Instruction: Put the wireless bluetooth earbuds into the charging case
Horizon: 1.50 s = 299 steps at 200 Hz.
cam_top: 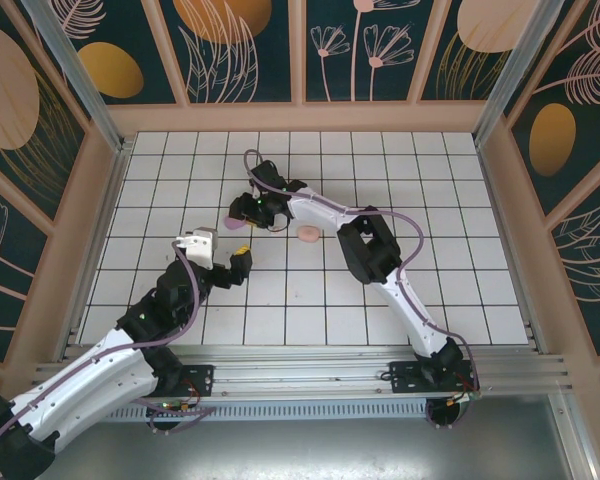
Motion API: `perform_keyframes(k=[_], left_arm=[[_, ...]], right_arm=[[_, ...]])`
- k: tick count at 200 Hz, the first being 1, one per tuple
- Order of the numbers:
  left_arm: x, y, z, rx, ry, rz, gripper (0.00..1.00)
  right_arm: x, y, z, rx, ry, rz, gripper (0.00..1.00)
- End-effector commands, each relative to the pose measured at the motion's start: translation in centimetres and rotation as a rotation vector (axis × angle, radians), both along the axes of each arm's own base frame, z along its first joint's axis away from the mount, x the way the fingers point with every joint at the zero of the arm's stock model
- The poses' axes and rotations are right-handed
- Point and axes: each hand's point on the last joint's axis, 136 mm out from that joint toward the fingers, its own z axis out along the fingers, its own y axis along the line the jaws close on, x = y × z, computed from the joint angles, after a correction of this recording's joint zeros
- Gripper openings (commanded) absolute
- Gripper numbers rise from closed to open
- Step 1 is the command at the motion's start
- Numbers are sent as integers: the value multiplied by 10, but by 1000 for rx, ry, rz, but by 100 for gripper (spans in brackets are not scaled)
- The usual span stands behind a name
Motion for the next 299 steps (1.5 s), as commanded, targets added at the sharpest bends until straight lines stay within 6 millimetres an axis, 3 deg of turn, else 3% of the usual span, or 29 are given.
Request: perform_keyframes(k=[1, 37, 66, 96, 145, 164, 207, 255, 299], left_arm=[[4, 0, 14, -9, -34, 6, 98], [5, -11, 20, 9, -31, -44, 98], [8, -21, 23, 7, -26, -77, 99], [8, -38, 25, 2, -27, -157, 99], [2, -82, 24, -45, -12, -367, 99], [9, -91, 20, -68, 9, -389, 99], [31, -99, 6, -156, 85, -418, 99], [58, -74, -11, -307, 153, -375, 99], [72, -67, -26, -281, 188, -346, 99]], right_arm=[[0, -3, 65, 8, -101, 14, 52], [-4, -18, 98, -19, -183, 27, 52], [-14, -42, 107, -60, -244, 43, 51], [-22, -84, 103, -99, -277, 42, 51], [-48, -172, 89, -191, -363, 37, 53], [-58, -192, 98, -195, -440, 38, 54], [-69, -208, 103, -240, -630, 144, 56], [-81, -199, 80, -271, -749, 427, 56], [-64, -201, 61, -291, -782, 550, 56]])
